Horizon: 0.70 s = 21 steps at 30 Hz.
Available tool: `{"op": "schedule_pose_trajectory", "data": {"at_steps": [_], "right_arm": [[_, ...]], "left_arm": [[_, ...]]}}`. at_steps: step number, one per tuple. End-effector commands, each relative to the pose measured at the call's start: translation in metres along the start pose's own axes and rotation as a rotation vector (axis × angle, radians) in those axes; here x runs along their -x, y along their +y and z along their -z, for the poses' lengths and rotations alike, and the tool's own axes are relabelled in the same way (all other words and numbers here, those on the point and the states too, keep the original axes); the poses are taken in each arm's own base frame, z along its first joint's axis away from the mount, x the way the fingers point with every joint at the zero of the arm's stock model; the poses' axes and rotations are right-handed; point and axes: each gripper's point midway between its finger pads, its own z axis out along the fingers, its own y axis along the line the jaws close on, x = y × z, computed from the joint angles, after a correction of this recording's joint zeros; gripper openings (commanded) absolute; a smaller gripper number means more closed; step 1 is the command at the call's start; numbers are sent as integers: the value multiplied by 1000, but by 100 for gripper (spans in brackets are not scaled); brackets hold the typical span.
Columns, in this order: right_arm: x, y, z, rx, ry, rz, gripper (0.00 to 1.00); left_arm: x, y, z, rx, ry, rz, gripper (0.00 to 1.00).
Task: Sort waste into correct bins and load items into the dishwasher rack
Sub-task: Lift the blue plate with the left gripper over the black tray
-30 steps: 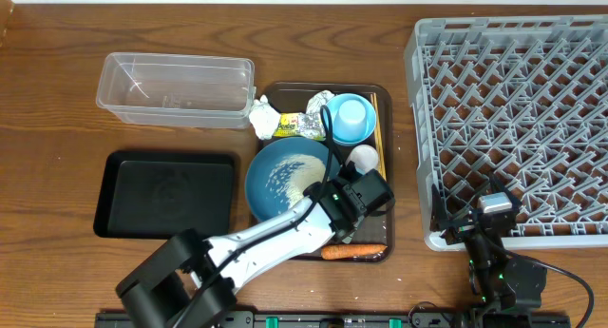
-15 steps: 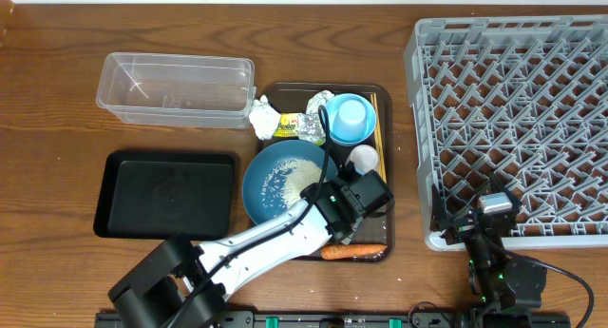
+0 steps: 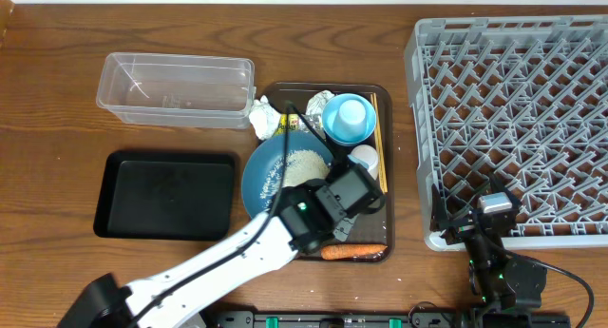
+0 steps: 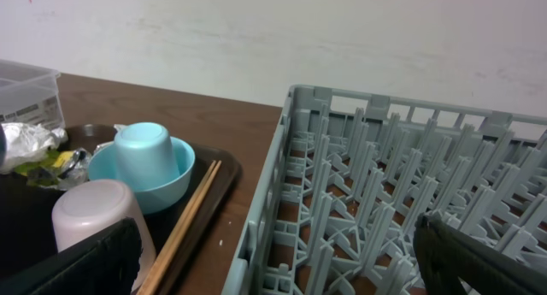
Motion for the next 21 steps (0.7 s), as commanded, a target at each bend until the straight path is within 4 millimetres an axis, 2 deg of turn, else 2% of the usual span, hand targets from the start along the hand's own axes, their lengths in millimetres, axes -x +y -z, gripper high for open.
{"op": "schedule_pose_trajectory", "data": {"at_steps": [1, 5, 12, 21], "right_arm": [[-1, -3, 0, -12, 0, -13, 99], [-1, -3, 0, -12, 0, -13, 99], [-1, -3, 0, -12, 0, -13, 99], [-1, -3, 0, -12, 0, -13, 99]], "left_arm": [[25, 13, 24, 1, -93, 41, 6], [34, 37, 35, 20, -131, 104, 6], [43, 83, 37, 78, -147, 232, 6], [47, 122, 34, 36, -134, 398, 6]]}}
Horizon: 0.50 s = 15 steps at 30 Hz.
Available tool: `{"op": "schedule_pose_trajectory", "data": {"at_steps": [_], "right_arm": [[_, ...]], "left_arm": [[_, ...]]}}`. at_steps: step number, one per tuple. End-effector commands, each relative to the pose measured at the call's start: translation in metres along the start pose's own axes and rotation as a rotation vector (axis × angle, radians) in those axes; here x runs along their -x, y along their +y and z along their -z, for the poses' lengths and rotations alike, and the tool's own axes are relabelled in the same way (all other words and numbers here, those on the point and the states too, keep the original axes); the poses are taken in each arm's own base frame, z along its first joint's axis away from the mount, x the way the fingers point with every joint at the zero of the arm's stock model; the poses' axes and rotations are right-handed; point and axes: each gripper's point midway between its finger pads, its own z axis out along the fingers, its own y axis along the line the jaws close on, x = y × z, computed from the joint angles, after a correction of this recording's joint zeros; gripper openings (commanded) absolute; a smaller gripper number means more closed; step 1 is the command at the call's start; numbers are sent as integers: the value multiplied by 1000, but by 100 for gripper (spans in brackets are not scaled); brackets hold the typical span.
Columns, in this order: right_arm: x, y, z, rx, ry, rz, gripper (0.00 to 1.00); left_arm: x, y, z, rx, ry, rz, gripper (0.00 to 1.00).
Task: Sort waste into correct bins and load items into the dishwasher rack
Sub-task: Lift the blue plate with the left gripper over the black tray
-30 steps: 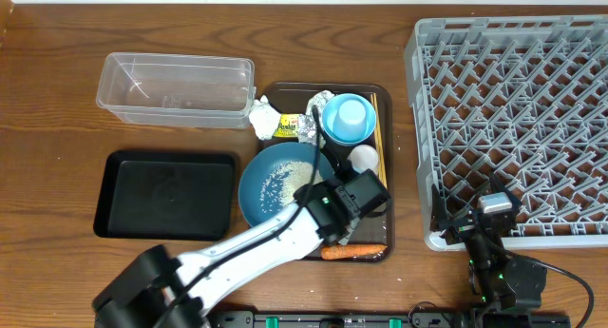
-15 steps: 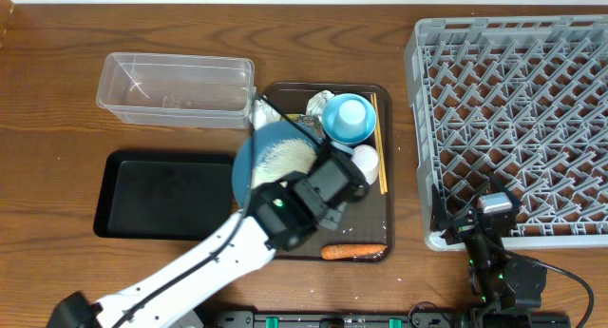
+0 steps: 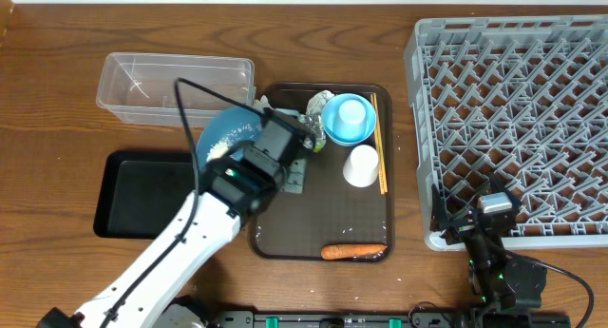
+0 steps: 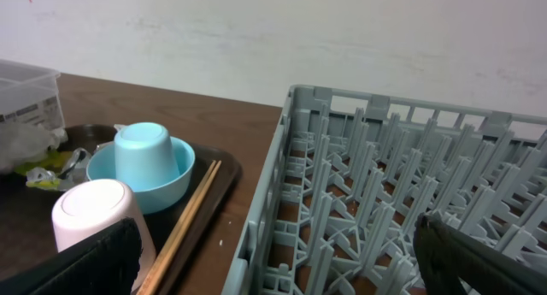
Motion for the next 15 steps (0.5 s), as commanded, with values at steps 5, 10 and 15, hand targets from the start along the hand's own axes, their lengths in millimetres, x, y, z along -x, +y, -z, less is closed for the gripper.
{"op": "schedule_pose_trajectory", "data": {"at_steps": [5, 10, 15], "right_arm": [[-1, -3, 0, -12, 0, -13, 99], [-1, -3, 0, -12, 0, -13, 99], [-1, -3, 0, -12, 0, -13, 99]], "left_arm": [[28, 16, 15, -93, -45, 137, 6], [38, 19, 31, -183, -76, 191, 6], [44, 23, 50, -261, -107, 231, 6]]}}
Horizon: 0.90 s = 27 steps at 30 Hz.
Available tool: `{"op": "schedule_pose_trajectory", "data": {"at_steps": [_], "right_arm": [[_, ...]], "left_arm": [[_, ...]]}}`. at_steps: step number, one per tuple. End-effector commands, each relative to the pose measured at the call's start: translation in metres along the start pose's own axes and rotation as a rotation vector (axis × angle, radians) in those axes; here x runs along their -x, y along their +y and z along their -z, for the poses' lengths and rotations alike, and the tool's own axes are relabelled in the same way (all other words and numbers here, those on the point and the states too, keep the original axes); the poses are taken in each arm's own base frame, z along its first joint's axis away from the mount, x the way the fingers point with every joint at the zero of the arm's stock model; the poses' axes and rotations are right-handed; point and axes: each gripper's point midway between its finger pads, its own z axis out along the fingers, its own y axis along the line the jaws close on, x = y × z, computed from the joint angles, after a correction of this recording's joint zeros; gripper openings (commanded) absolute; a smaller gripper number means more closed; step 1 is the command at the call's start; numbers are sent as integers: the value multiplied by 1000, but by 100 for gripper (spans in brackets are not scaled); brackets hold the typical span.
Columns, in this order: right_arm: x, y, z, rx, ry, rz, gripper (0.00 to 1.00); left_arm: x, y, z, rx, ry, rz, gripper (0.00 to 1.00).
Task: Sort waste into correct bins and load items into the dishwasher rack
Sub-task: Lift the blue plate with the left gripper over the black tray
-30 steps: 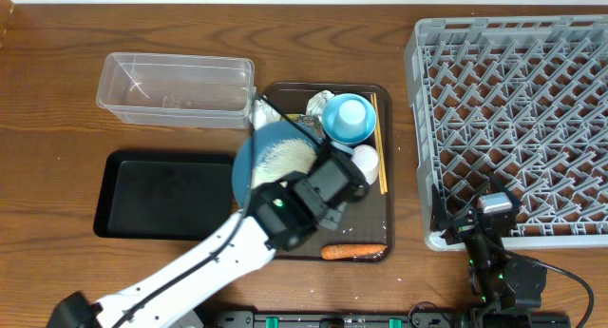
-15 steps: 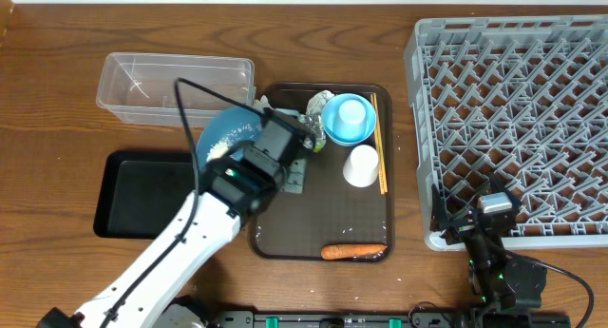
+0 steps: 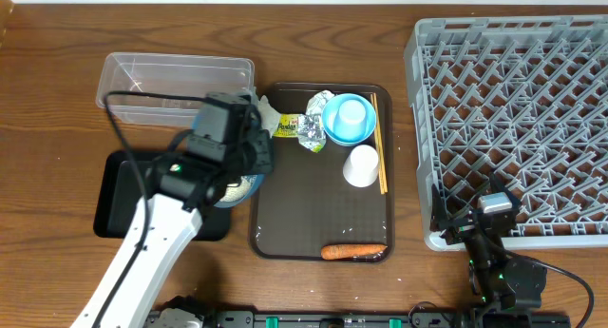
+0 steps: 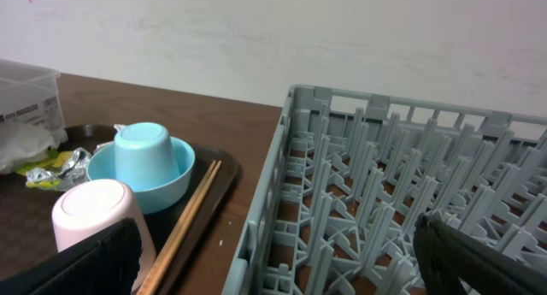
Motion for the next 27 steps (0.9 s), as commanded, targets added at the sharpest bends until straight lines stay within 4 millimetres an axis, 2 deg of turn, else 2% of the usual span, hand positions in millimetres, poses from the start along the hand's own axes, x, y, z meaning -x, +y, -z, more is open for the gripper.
{"op": "schedule_pose_trajectory", "data": {"at_steps": [1, 5, 9, 15, 20, 27], "right_arm": [[-1, -3, 0, -12, 0, -13, 99], [-1, -3, 0, -12, 0, -13, 99], [-1, -3, 0, -12, 0, -13, 99], [-1, -3, 0, -12, 0, -13, 99], [-1, -3, 0, -12, 0, -13, 99], [-1, -3, 0, -12, 0, -13, 99]], "left_arm": [[16, -14, 23, -107, -48, 19, 6], [18, -4, 29, -106, -51, 85, 6], [12, 15, 29, -64, -18, 203, 6], [12, 13, 33, -167, 17, 256, 6], [15, 18, 37, -197, 17, 296, 6], [19, 14, 46, -306, 35, 341, 6]]}}
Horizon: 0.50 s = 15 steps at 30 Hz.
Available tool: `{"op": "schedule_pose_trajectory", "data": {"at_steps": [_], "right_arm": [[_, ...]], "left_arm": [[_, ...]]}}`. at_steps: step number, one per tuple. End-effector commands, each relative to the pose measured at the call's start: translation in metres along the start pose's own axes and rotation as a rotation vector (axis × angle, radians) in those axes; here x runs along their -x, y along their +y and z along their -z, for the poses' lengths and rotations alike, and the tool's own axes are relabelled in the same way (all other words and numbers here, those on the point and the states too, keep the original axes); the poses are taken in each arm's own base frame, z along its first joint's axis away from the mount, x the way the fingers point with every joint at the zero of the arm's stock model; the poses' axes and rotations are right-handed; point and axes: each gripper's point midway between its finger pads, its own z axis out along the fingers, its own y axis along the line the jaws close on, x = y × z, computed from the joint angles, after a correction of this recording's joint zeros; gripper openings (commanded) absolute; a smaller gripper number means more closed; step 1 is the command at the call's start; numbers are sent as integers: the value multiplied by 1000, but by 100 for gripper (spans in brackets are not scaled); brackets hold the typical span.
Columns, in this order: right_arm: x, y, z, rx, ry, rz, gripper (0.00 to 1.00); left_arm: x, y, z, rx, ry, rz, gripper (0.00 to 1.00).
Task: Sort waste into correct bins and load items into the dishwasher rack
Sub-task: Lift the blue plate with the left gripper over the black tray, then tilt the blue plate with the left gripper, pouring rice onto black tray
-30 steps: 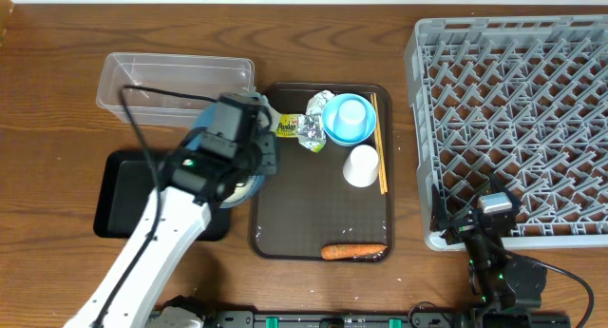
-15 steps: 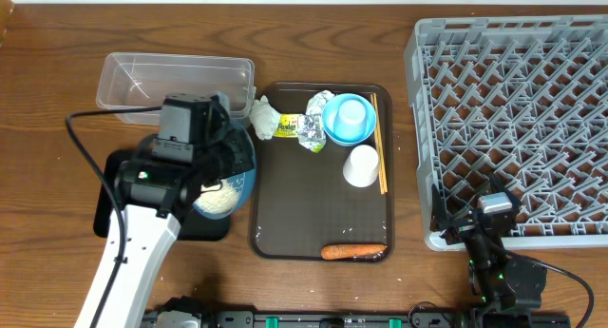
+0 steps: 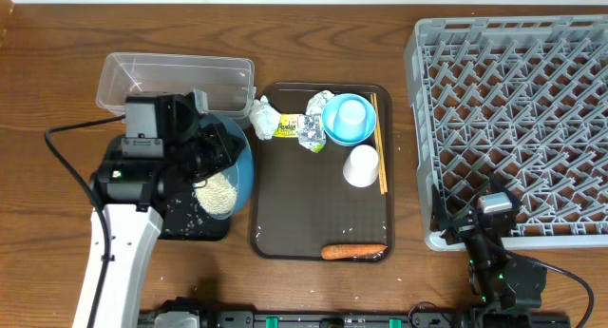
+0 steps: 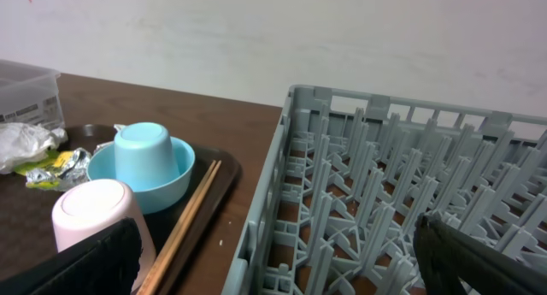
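My left gripper (image 3: 195, 147) is shut on the blue plate (image 3: 233, 164), holding it tilted over the right end of the black bin (image 3: 176, 221). Rice (image 3: 220, 190) lies heaped at the plate's lower edge, and grains are scattered on the bin. On the brown tray (image 3: 313, 200) are crumpled wrappers (image 3: 285, 126), a blue cup (image 4: 141, 158) upside down in a blue bowl (image 4: 167, 188), a pale cup (image 4: 98, 214), chopsticks (image 4: 188, 218) and a carrot (image 3: 353, 252). My right gripper (image 4: 282, 269) stands open at the front left corner of the grey dishwasher rack (image 4: 385, 184).
A clear plastic bin (image 3: 176, 76) stands behind the black bin, close to the left arm. The rack fills the right side of the table. Bare wood lies between the tray and the rack.
The left arm has moved left. The plate, which was over the bin's right edge, is now tilted over the bin, with rice at its lower rim and grains on the bin.
The left gripper was at the rice-covered plate on the brown tray. Then it held the plate near the clear bin, then at the black bin's right edge. Now the plate is tipped over the black bin. The right arm stayed still throughout.
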Motion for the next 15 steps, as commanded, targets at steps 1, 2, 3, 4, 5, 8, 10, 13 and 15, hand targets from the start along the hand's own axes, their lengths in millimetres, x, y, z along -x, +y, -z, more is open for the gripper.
{"op": "schedule_pose_trajectory", "data": {"at_steps": [1, 2, 3, 4, 5, 8, 10, 13, 15], "right_arm": [[-1, -3, 0, -12, 0, -13, 99], [-1, -3, 0, -12, 0, -13, 99], [-1, -3, 0, -12, 0, -13, 99], [-1, -3, 0, -12, 0, -13, 99], [-1, -3, 0, -12, 0, -13, 99], [-1, -3, 0, -12, 0, -13, 99], [-1, -3, 0, -12, 0, -13, 99], [-1, -3, 0, -12, 0, -13, 99], [-1, -3, 0, -12, 0, -13, 99]], "left_arm": [[1, -17, 11, -102, 13, 3, 6], [1, -17, 12, -108, 16, 10, 6], [1, -16, 13, -109, 17, 19, 6], [1, -14, 14, -107, 18, 27, 6], [1, -12, 15, -102, 19, 38, 6], [0, -3, 18, -86, 26, 78, 6], [-1, -2, 20, -115, 40, 105, 6], [2, 0, 26, -174, 46, 147, 6], [6, 1, 32, -213, 37, 153, 6]]}}
